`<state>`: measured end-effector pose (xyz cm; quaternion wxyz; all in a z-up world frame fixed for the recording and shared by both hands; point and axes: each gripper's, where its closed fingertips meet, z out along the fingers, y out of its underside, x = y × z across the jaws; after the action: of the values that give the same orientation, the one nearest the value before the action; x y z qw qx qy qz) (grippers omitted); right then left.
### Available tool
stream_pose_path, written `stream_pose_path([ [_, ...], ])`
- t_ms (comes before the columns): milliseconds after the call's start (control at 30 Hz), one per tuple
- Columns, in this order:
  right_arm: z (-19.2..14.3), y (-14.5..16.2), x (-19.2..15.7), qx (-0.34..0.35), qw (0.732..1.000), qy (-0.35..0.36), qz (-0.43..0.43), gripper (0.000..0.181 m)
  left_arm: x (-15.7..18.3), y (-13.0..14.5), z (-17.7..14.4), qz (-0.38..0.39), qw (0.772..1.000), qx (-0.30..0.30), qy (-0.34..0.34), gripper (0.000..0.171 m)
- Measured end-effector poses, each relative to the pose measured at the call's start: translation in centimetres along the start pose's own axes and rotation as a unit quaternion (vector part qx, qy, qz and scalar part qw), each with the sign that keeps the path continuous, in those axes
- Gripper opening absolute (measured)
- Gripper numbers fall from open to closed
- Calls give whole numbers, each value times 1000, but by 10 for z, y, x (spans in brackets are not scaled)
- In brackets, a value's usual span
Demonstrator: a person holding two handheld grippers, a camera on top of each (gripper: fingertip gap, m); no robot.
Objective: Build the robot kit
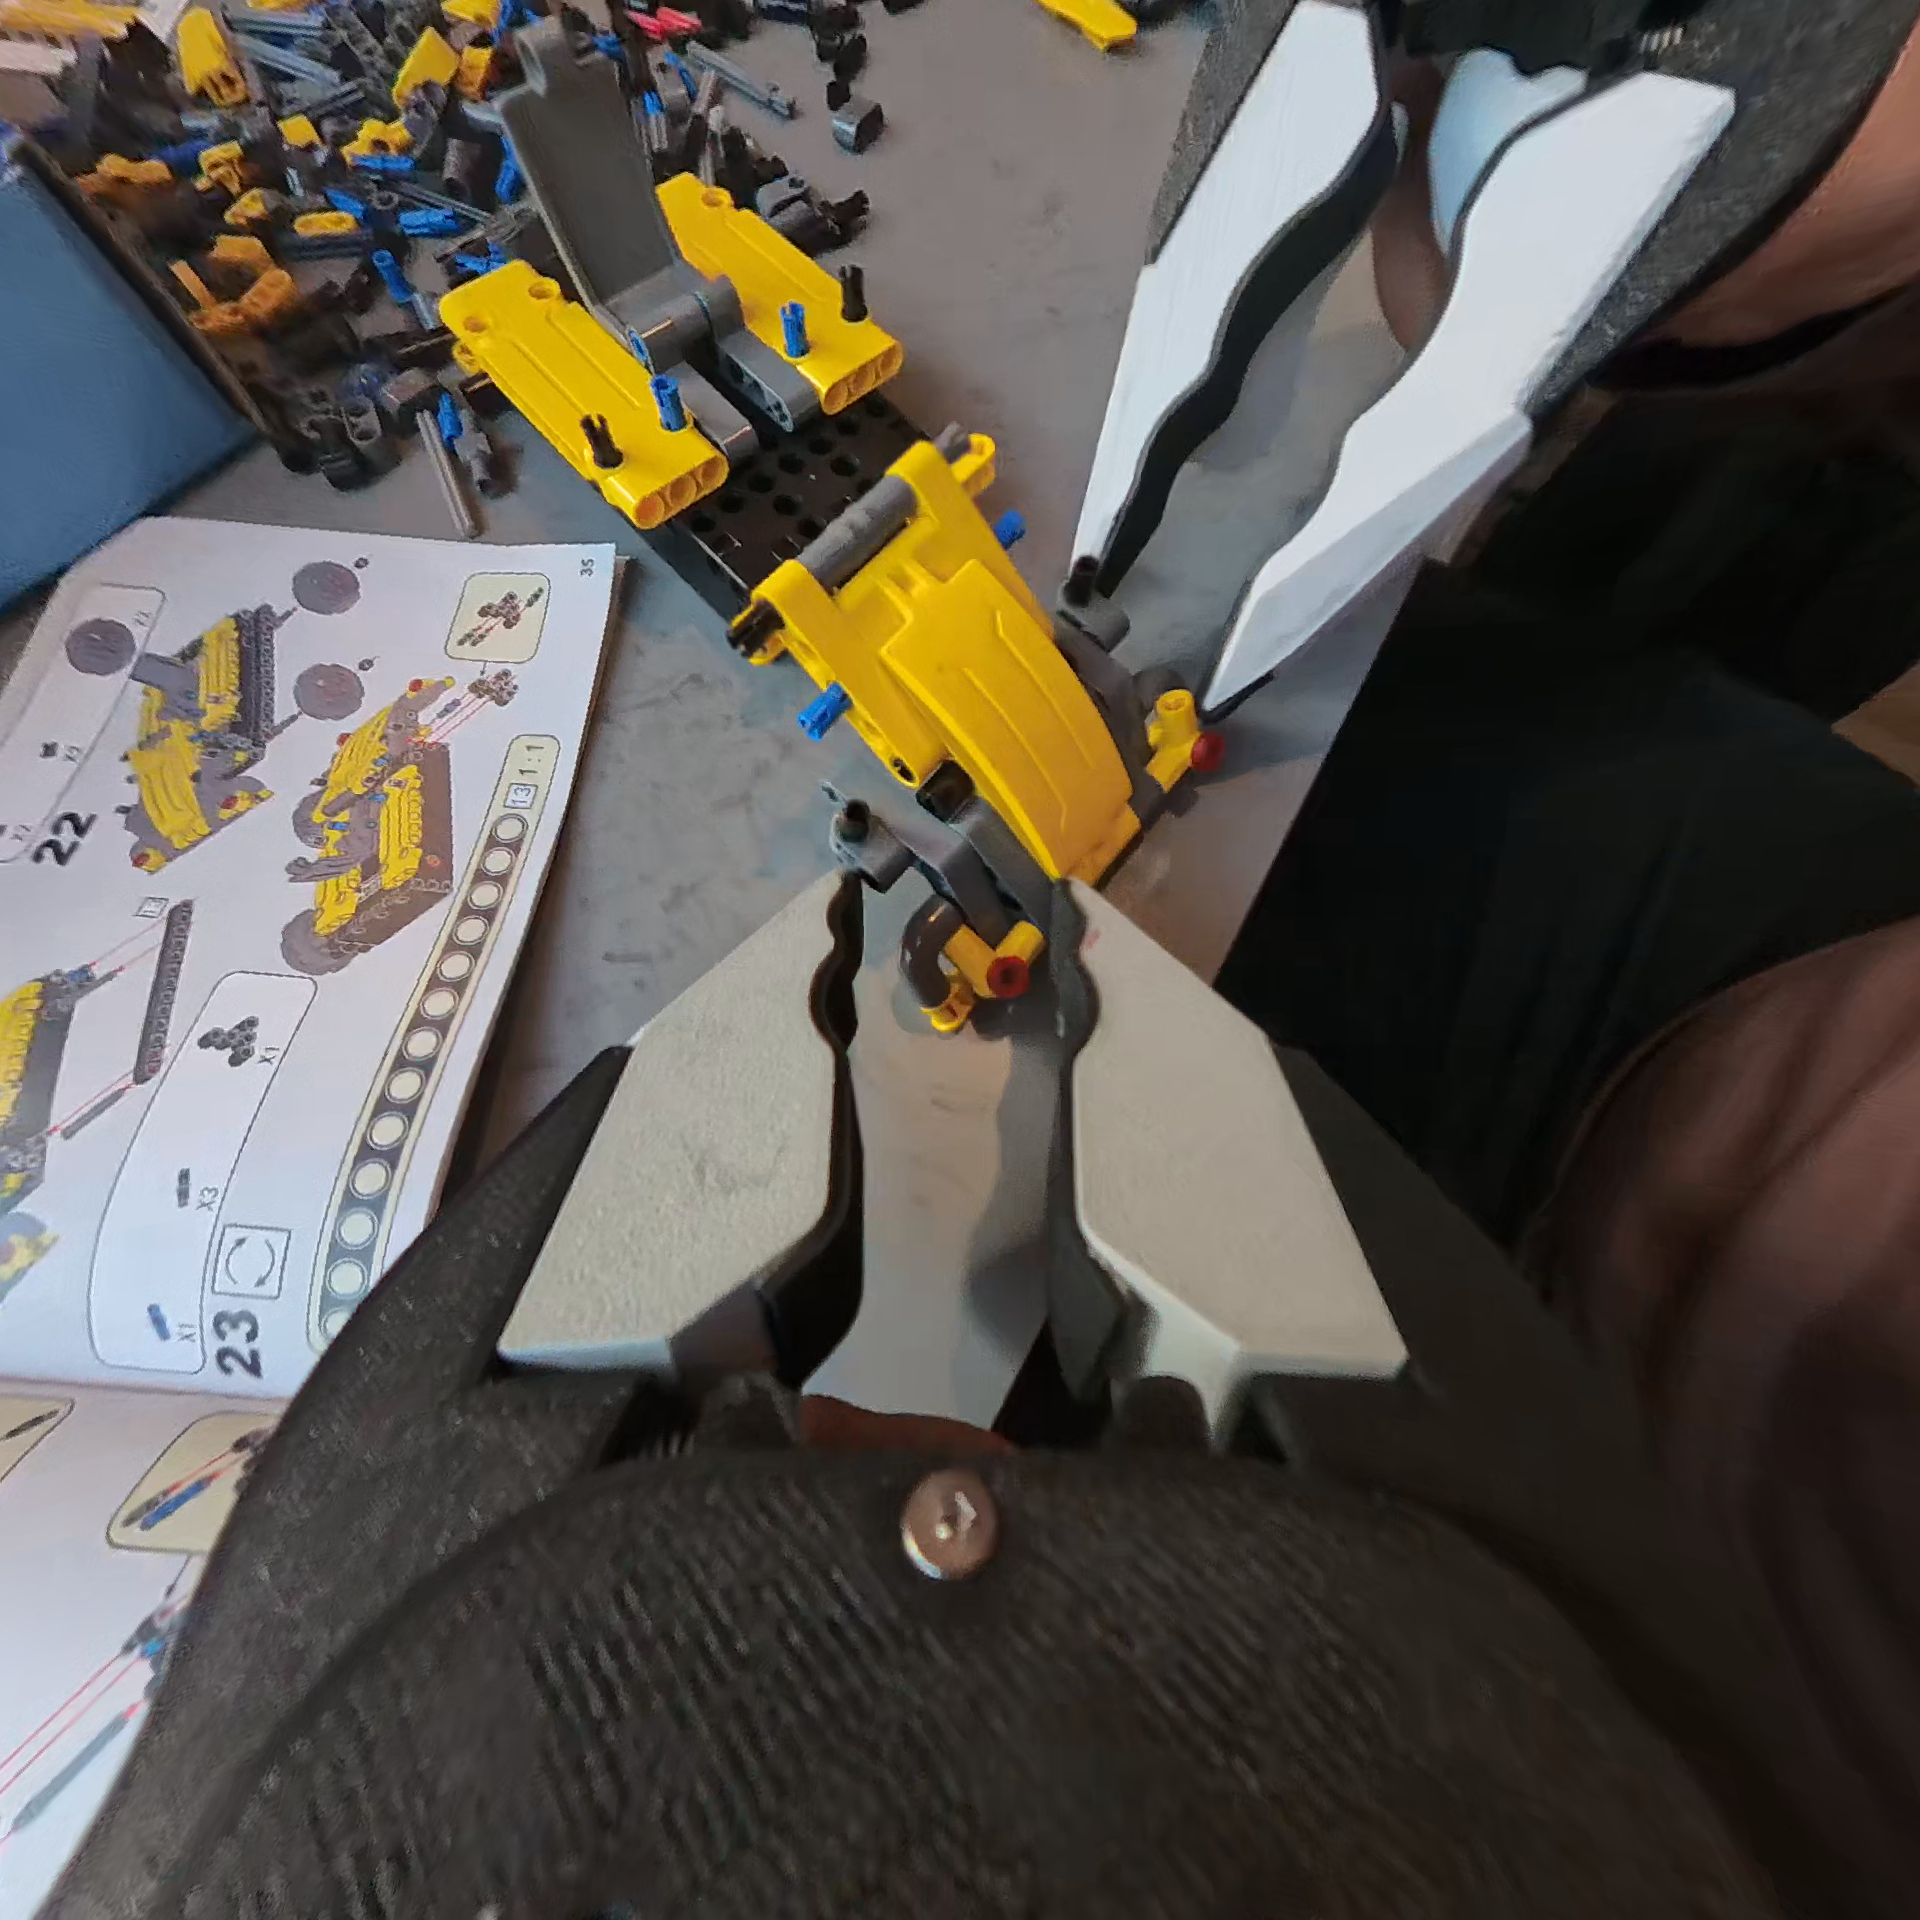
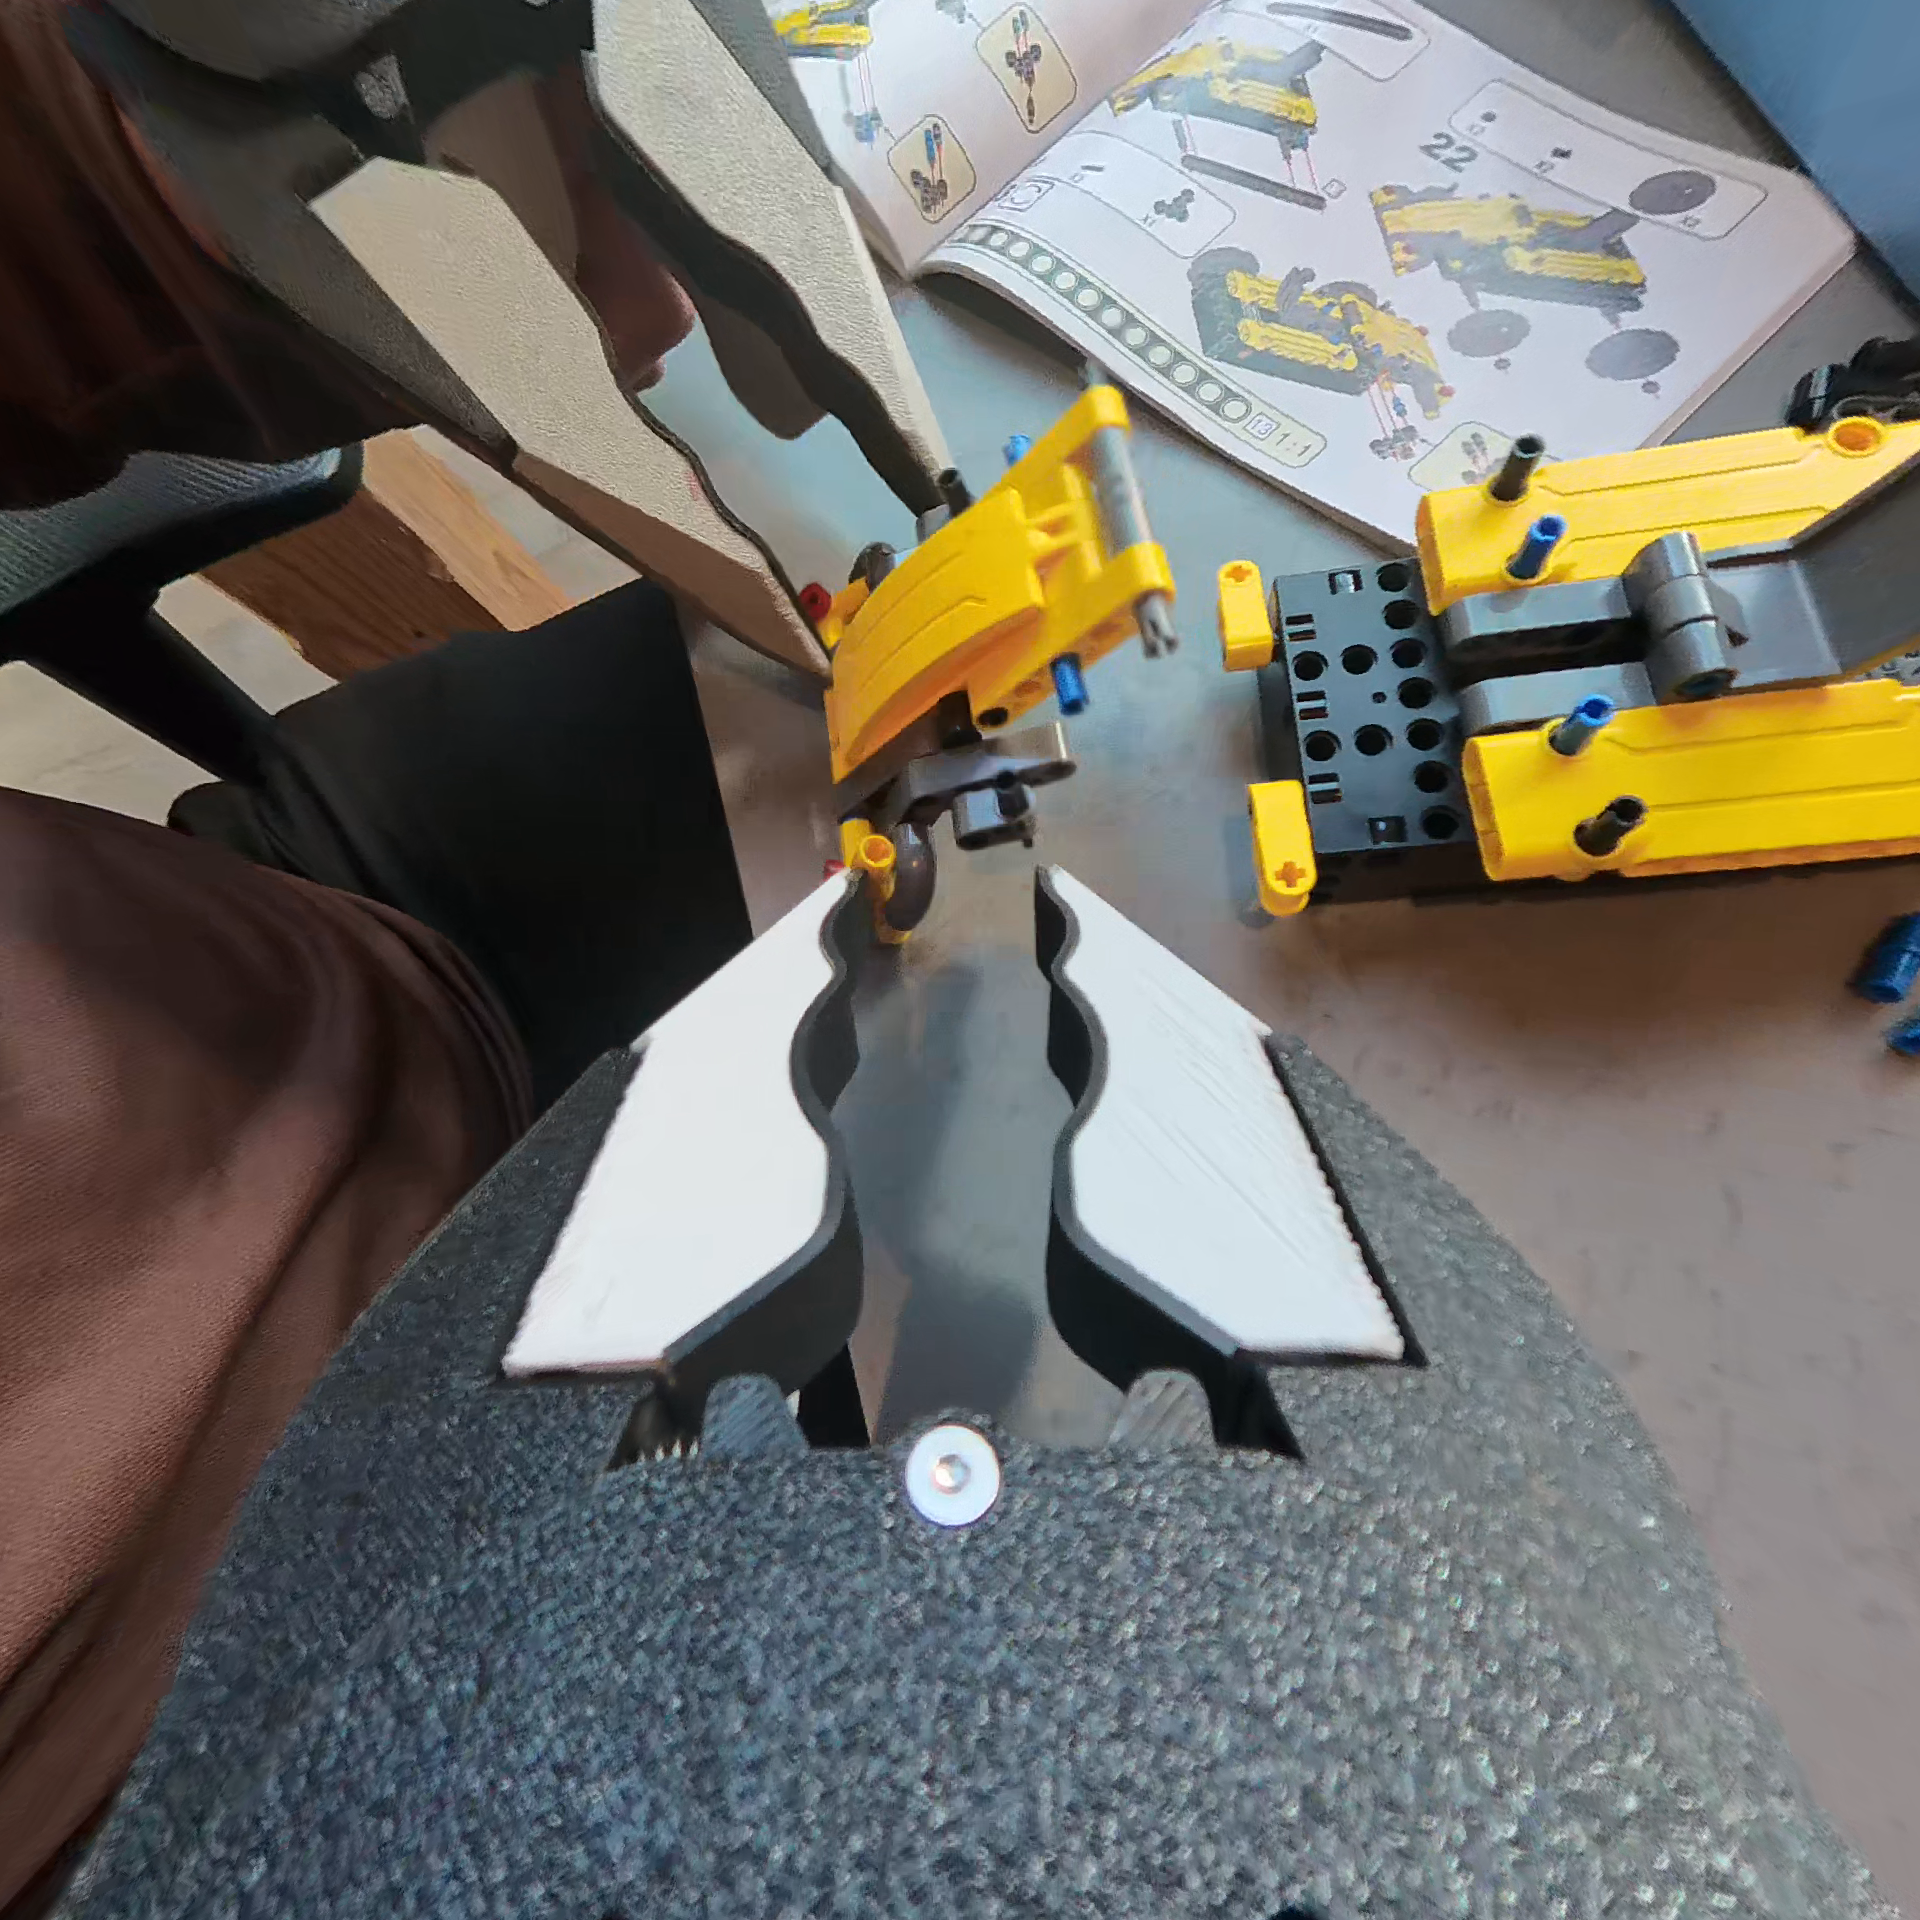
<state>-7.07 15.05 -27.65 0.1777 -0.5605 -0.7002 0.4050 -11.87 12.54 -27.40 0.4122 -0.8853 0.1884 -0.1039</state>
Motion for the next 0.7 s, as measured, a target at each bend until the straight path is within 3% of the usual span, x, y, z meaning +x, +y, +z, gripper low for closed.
stream_pose_path([
  [200, 2, 0, 0, -6, 1000, -5, 9, 31, 3, 7, 1, -12, 1000, -6, 2, 32],
  [367, 5, 9, -3, -33, 999, -16, 17, 26, -17, -3, -8, 17, 999, -22, -21, 52],
  [467, 4, 11, -4, -35, 999, -13, 6, 27, -18, -14, -6, 76, 995, -68, 17, 79],
  [533, 1, 12, -4, -33, 999, -14, 3, 27, -9, -13, 2, 103, 986, -105, 83, 93],
  [667, -6, 16, -3, -29, 1000, -8, -5, 27, -6, -1, 21, 38, 977, -153, 145, 97],
  [700, -7, 17, -2, -28, 1000, -5, -7, 27, -5, -8, 23, 20, 980, -124, 155, 88],
])
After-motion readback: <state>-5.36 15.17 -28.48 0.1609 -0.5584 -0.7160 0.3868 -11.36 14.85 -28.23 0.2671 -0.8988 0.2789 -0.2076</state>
